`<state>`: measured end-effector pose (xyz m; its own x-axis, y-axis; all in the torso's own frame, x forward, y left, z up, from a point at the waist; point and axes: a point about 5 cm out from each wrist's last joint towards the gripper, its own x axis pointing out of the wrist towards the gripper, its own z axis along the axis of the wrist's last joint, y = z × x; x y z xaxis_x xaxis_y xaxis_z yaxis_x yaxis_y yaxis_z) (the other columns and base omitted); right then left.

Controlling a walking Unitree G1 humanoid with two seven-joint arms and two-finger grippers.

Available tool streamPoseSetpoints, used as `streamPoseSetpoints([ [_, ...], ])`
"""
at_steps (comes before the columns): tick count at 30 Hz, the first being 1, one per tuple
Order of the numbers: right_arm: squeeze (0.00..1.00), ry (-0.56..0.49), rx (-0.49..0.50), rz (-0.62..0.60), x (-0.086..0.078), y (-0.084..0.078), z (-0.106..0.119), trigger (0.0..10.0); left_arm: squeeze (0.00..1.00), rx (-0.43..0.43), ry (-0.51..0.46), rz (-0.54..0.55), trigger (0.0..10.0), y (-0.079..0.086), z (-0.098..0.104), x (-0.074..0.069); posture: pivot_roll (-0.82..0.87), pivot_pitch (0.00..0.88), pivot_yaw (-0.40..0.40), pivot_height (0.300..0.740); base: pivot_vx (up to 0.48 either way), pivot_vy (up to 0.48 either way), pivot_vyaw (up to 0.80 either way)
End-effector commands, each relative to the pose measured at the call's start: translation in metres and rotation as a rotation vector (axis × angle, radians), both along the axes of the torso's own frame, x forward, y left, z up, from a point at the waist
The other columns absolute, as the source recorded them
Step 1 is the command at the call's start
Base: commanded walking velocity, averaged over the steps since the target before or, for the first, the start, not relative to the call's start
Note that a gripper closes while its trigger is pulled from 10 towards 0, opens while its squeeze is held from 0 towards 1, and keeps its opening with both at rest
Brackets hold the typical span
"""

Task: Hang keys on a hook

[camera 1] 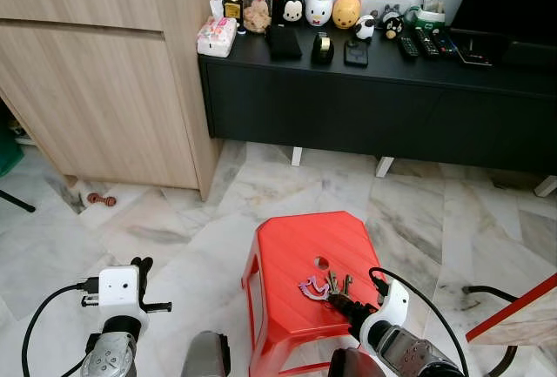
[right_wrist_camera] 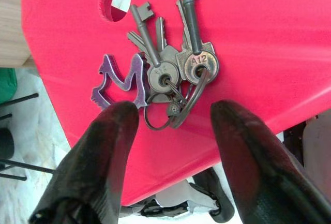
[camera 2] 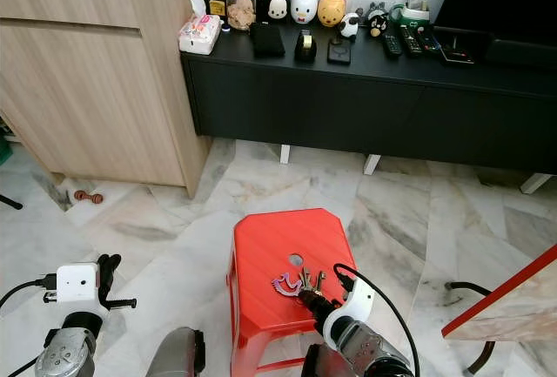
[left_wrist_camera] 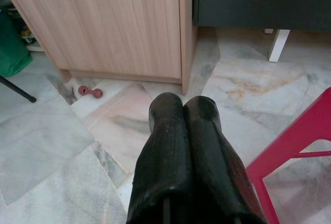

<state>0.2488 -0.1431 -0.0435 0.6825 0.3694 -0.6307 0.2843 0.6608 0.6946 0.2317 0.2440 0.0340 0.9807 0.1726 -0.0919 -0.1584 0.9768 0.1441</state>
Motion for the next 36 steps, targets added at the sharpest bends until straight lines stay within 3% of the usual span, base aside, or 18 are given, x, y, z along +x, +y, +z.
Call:
streamPoseSetpoints([
  [1, 0.0, -0.007, -0.001, -0.013, 0.0004, -0.004, 0.0004, 0.0, 0.0, 0.011, 0.013, -0.01, 10.0, -0.003, -0.0016, -0.0015, 0.23, 0.11, -0.107, 0.626, 0.0, 0.0, 0.0],
  [29, 0.0, -0.006, 0.004, 0.003, 0.0, -0.001, 0.0002, 0.0, 0.0, 0.017, 0.016, -0.027, 10.0, -0.0059, -0.0023, -0.0033, 0.23, 0.115, -0.103, 0.626, 0.0, 0.0, 0.0],
  [36, 0.0, -0.029, -0.048, -0.021, 0.0031, -0.0049, 0.0013, 0.0, 0.0, 0.017, 0.018, -0.021, 10.0, -0.0056, -0.0032, -0.0033, 0.24, 0.111, -0.105, 0.626, 0.0, 0.0, 0.0],
])
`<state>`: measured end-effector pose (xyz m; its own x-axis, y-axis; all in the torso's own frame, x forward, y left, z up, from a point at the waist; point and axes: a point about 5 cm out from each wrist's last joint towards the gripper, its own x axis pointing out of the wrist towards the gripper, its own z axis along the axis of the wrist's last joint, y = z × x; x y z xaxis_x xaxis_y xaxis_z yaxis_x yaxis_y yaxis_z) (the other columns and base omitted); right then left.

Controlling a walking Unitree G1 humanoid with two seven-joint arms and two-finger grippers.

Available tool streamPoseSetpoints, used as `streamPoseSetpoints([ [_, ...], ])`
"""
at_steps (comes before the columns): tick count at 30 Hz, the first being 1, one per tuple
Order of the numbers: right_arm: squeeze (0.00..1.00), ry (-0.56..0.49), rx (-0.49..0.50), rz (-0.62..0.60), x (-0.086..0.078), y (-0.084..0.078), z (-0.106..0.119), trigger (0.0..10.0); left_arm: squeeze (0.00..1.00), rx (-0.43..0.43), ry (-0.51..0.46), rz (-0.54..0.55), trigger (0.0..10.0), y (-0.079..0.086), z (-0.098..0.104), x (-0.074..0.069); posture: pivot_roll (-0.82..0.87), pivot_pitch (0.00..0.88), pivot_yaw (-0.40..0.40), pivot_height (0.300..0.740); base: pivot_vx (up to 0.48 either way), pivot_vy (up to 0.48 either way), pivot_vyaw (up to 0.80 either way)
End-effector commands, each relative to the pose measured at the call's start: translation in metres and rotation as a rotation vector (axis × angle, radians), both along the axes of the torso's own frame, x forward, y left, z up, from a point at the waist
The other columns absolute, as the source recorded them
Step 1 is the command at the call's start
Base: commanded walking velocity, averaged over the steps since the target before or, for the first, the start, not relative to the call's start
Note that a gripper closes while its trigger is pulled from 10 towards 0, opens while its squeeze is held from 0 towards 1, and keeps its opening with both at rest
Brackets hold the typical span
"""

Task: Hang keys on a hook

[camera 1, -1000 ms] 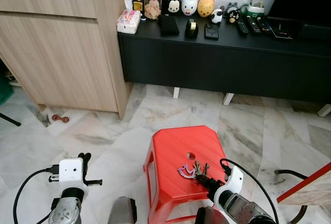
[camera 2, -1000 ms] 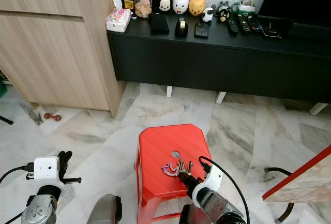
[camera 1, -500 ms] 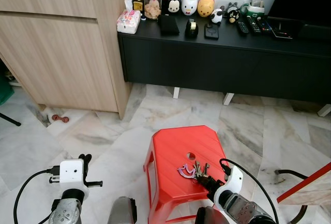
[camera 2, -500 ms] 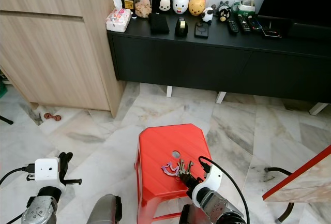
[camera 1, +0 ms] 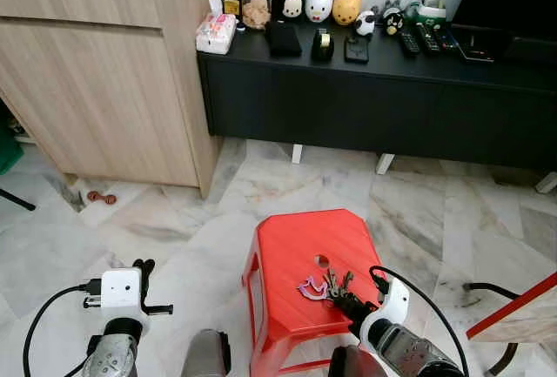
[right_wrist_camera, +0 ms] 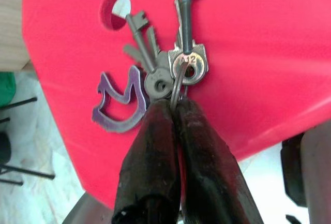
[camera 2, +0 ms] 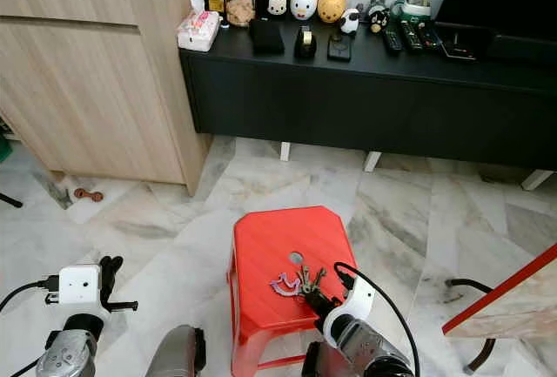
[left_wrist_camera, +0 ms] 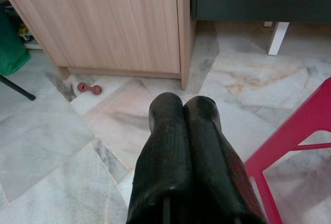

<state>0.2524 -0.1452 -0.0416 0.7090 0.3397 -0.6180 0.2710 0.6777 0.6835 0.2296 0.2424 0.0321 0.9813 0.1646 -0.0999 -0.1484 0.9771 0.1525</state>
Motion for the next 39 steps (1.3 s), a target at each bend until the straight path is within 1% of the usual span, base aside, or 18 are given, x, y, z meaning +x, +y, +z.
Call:
streamPoseSetpoints([
  [1, 0.0, -0.021, -0.051, -0.014, 0.002, -0.006, 0.001, 0.0, 0.0, 0.008, 0.009, -0.01, 10.0, -0.004, -0.002, -0.001, 0.23, 0.109, -0.105, 0.626, 0.0, 0.0, 0.0],
  [2, 0.0, -0.037, -0.066, -0.015, 0.004, -0.007, 0.002, 0.0, 0.0, 0.008, 0.009, -0.009, 10.0, -0.004, -0.002, -0.001, 0.23, 0.109, -0.105, 0.626, 0.0, 0.0, 0.0],
  [4, 0.0, -0.12, -0.195, -0.002, 0.012, -0.015, 0.009, 0.0, 0.0, 0.008, 0.01, -0.006, 10.0, -0.004, -0.002, 0.0, 0.23, 0.106, -0.105, 0.626, 0.0, 0.0, 0.0],
  [7, 0.0, -0.185, -0.306, 0.009, 0.018, -0.021, 0.015, 0.0, 0.0, 0.006, 0.012, -0.003, 10.0, -0.004, -0.003, 0.0, 0.23, 0.101, -0.107, 0.626, 0.0, 0.0, 0.0],
  [8, 0.0, -0.249, -0.365, 0.015, 0.023, -0.024, 0.022, 0.0, 0.0, 0.005, 0.015, 0.0, 10.0, -0.004, -0.004, 0.0, 0.23, 0.098, -0.107, 0.626, 0.0, 0.0, 0.0],
  [11, 0.0, -0.341, -0.402, 0.011, 0.028, -0.028, 0.032, 0.0, 0.0, -0.003, 0.028, 0.01, 10.0, -0.003, -0.008, 0.0, 0.22, 0.092, -0.107, 0.626, 0.0, 0.0, 0.0],
  [12, 0.0, -0.365, -0.435, 0.013, 0.029, -0.029, 0.035, 0.0, 0.0, -0.006, 0.032, 0.012, 10.0, -0.003, -0.009, 0.0, 0.22, 0.09, -0.107, 0.626, 0.0, 0.0, 0.0],
  [13, 0.0, -0.431, -0.482, 0.003, 0.031, -0.032, 0.042, 0.0, 0.0, -0.01, 0.042, 0.016, 10.0, -0.004, -0.012, -0.001, 0.21, 0.082, -0.109, 0.626, 0.0, 0.0, 0.0],
  [16, 0.0, -0.555, -0.556, 0.009, 0.032, -0.033, 0.056, 0.0, 0.0, -0.018, 0.066, 0.023, 10.0, -0.005, -0.018, -0.002, 0.2, 0.074, -0.109, 0.626, 0.0, 0.0, 0.0],
  [19, 0.0, -0.603, -0.601, 0.02, 0.031, -0.032, 0.061, 0.0, 0.0, -0.025, 0.084, 0.028, 10.0, -0.005, -0.022, -0.002, 0.2, 0.064, -0.108, 0.626, 0.0, 0.0, 0.0],
  [20, 0.0, -0.628, -0.656, 0.017, 0.03, -0.034, 0.066, 3.6, 0.0, -0.032, 0.111, 0.039, 10.0, -0.004, -0.028, -0.004, 0.2, 0.057, -0.109, 0.626, 0.0, 0.0, 0.0],
  [21, 0.0, -0.647, -0.681, 0.022, 0.03, -0.034, 0.068, 9.5, 0.0, -0.037, 0.122, 0.045, 10.0, -0.003, -0.03, -0.005, 0.2, 0.054, -0.108, 0.626, 0.0, 0.0, 0.0],
  [22, 0.0, -0.666, -0.696, 0.02, 0.031, -0.034, 0.072, 10.0, 0.0, -0.051, 0.135, 0.059, 10.0, -0.002, -0.033, -0.006, 0.19, 0.054, -0.108, 0.626, 0.0, 0.0, 0.0],
  [25, 0.0, -0.69, -0.704, 0.002, 0.032, -0.035, 0.078, 10.0, 0.0, -0.078, 0.158, 0.084, 10.0, -0.001, -0.039, -0.009, 0.19, 0.049, -0.109, 0.626, 0.0, 0.0, 0.0],
  [26, 0.0, -0.72, -0.733, 0.001, 0.033, -0.036, 0.083, 10.0, 0.0, -0.087, 0.191, 0.087, 10.0, -0.003, -0.046, -0.013, 0.19, 0.043, -0.11, 0.626, 0.0, 0.0, 0.0],
  [29, 0.0, -0.737, -0.745, -0.003, 0.033, -0.036, 0.086, 10.0, 0.0, -0.087, 0.204, 0.085, 10.0, -0.004, -0.049, -0.014, 0.19, 0.038, -0.11, 0.626, 0.0, 0.0, 0.0],
  [34, 0.0, -0.744, -0.768, -0.022, 0.034, -0.034, 0.089, 10.0, 0.0, -0.094, 0.216, 0.091, 10.0, -0.006, -0.054, -0.015, 0.2, 0.029, -0.115, 0.654, 0.0, 0.0, 0.0],
  [39, 0.0, -0.722, -0.738, -0.02, 0.034, -0.031, 0.086, 10.0, 0.0, -0.087, 0.219, 0.091, 10.0, -0.006, -0.055, -0.016, 0.21, 0.015, -0.116, 0.689, 0.0, 0.0, 0.0],
])
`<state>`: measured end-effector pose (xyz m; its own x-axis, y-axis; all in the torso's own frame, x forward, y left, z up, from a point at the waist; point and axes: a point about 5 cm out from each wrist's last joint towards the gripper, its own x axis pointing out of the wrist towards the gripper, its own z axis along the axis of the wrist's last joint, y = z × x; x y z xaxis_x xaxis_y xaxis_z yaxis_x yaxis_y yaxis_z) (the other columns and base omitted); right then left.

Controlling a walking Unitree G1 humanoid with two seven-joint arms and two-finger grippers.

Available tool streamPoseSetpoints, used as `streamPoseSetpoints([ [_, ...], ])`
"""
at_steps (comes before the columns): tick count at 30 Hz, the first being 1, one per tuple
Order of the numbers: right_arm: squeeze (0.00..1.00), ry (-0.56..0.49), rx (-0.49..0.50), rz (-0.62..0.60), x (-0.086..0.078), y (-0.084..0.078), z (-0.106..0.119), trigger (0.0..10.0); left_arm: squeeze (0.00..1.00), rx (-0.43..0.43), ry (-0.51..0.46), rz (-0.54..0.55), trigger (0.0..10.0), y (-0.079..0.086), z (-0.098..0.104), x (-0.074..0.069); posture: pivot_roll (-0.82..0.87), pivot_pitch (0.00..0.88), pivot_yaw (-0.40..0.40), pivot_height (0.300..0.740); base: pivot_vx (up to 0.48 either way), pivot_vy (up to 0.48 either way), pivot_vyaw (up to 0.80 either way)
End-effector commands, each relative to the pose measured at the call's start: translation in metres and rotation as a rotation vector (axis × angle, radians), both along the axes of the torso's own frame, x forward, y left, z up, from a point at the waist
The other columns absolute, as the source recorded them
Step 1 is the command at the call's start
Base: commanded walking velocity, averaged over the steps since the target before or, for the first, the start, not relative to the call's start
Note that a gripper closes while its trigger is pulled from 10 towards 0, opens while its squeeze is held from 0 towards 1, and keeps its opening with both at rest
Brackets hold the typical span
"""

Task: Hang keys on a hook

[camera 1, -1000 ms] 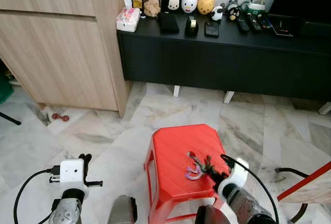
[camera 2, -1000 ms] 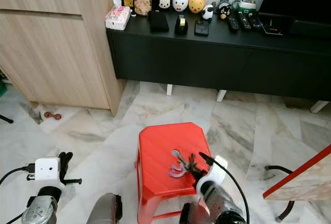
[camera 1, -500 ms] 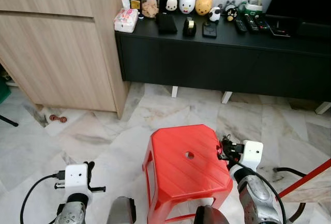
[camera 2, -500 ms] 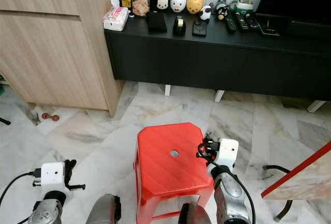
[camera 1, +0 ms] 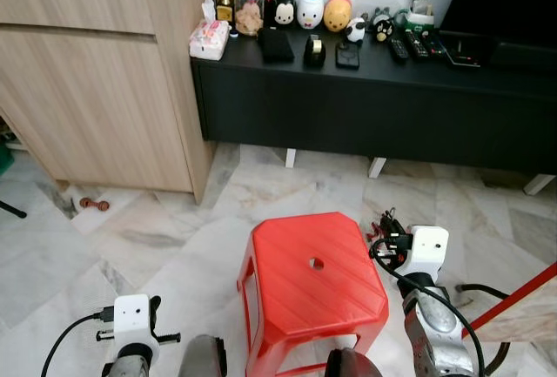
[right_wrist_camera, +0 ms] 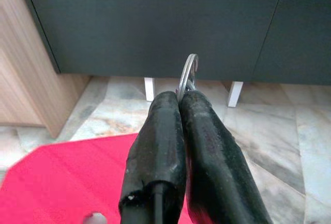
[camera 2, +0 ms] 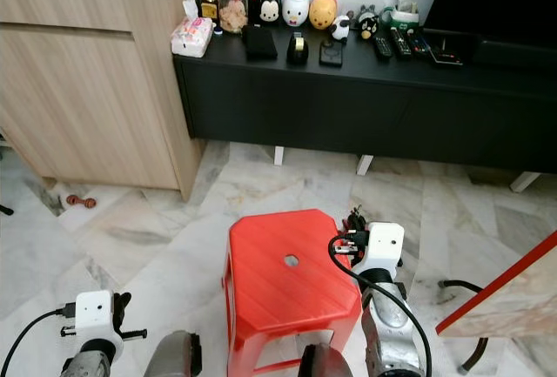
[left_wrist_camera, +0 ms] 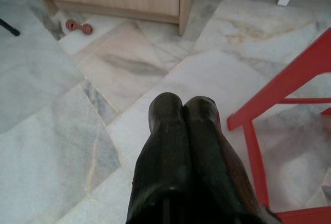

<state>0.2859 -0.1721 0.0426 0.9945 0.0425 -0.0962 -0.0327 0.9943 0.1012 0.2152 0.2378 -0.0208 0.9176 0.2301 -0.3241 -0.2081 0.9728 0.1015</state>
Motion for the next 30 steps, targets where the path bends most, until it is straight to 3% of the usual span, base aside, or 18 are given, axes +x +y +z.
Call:
streamPoseSetpoints([
  [1, 0.0, -0.003, 0.002, -0.009, 0.001, -0.004, 0.001, 10.0, 0.0, 0.007, 0.004, -0.001, 10.0, -0.001, -0.002, -0.001, 0.21, 0.015, -0.116, 0.694, 0.0, 0.0, 0.0],
  [8, 0.0, 0.036, -0.004, 0.002, -0.003, -0.005, -0.006, 10.0, 0.0, 0.005, 0.028, -0.002, 10.0, -0.001, -0.007, -0.003, 0.21, 0.0, -0.115, 0.74, 0.0, 0.0, 0.0],
  [16, 0.0, 0.135, 0.032, -0.045, -0.008, -0.014, -0.023, 10.0, 0.0, 0.003, 0.064, -0.002, 10.0, -0.003, -0.014, -0.008, 0.21, 0.0, -0.114, 0.74, 0.0, 0.0, 0.0],
  [19, 0.0, 0.287, 0.083, -0.167, -0.025, -0.037, -0.049, 10.0, 0.0, 0.013, 0.104, 0.002, 10.0, 0.002, -0.02, -0.016, 0.21, 0.0, -0.109, 0.74, 0.0, 0.0, 0.0],
  [27, 0.0, 0.427, 0.027, -0.189, -0.052, -0.054, -0.073, 10.0, 0.0, 0.021, 0.13, -0.007, 10.0, 0.002, -0.023, -0.021, 0.21, 0.0, -0.105, 0.74, 0.0, 0.0, 0.0],
  [30, 0.0, 0.556, -0.021, -0.206, -0.075, -0.062, -0.093, 10.0, 0.0, 0.012, 0.154, -0.003, 10.0, 0.001, -0.027, -0.024, 0.2, 0.0, -0.103, 0.74, 0.0, 0.0, 0.0],
])
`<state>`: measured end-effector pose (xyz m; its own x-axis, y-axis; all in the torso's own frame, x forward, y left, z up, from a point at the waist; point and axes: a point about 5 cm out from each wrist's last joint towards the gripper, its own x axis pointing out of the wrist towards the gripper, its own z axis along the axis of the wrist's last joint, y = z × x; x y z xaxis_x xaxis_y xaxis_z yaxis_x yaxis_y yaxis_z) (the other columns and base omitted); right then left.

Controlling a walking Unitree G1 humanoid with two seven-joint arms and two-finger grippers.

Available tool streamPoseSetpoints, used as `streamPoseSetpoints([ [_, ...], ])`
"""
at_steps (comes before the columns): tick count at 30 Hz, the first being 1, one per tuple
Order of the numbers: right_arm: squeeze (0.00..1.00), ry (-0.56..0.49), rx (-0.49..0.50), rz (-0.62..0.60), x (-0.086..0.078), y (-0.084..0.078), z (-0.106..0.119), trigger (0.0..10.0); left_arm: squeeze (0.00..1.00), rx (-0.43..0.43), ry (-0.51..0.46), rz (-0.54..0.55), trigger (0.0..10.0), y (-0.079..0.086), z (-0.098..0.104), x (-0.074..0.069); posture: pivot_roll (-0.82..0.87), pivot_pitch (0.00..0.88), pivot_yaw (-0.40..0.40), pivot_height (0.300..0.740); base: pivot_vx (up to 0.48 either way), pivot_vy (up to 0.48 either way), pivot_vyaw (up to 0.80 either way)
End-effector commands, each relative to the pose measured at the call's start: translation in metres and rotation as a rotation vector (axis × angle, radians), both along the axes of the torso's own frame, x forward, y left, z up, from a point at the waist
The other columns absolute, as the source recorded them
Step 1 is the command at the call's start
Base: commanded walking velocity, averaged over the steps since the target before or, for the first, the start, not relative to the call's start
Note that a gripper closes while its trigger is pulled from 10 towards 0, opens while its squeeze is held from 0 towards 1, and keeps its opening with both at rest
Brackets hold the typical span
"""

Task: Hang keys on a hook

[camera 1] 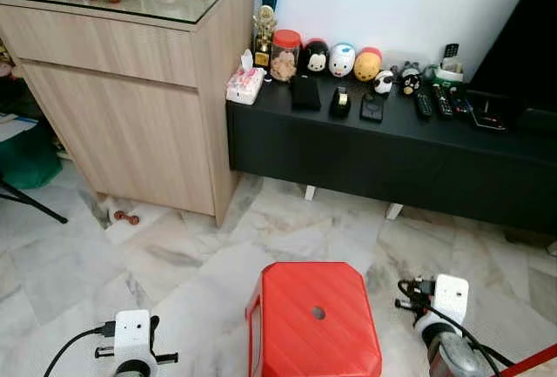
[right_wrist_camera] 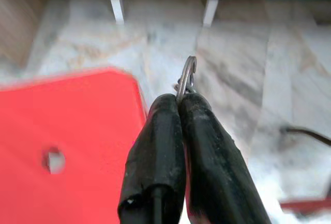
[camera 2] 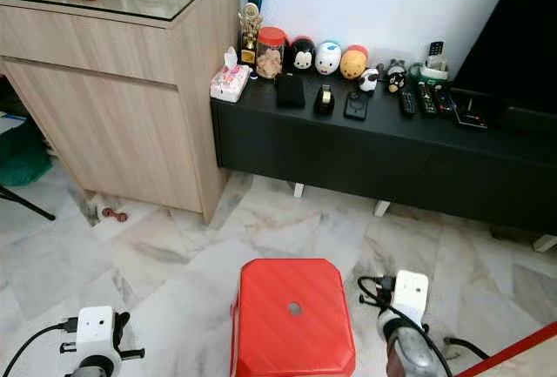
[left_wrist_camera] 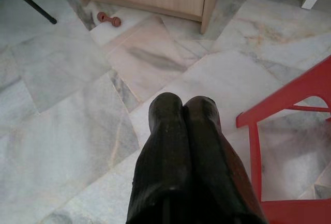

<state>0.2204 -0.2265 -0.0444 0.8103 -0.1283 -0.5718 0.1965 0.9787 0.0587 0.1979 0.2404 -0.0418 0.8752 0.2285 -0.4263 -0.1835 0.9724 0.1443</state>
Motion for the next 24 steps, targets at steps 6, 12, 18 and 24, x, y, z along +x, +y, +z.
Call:
streamPoseSetpoints([
  [6, 0.0, 0.268, -0.045, -0.036, -0.06, -0.014, -0.035, 10.0, 0.0, -0.01, 0.078, 0.003, 10.0, -0.001, -0.011, -0.011, 0.21, 0.0, -0.09, 0.74, 0.0, 0.0, 0.0],
  [12, 0.0, 0.357, -0.038, -0.042, -0.083, -0.009, -0.047, 10.0, 0.0, -0.022, 0.15, -0.001, 10.0, 0.001, -0.018, -0.019, 0.2, 0.0, -0.079, 0.74, 0.0, 0.0, 0.0],
  [18, 0.0, 0.38, -0.017, -0.05, -0.087, -0.003, -0.05, 10.0, 0.0, -0.055, 0.245, 0.009, 10.0, -0.001, -0.029, -0.033, 0.2, 0.0, -0.07, 0.74, 0.0, 0.0, 0.0],
  [24, 0.0, 0.419, -0.021, -0.011, -0.091, 0.004, -0.054, 10.0, 0.0, -0.082, 0.393, -0.001, 10.0, -0.004, -0.042, -0.05, 0.19, 0.0, -0.066, 0.74, 0.0, 0.0, 0.0],
])
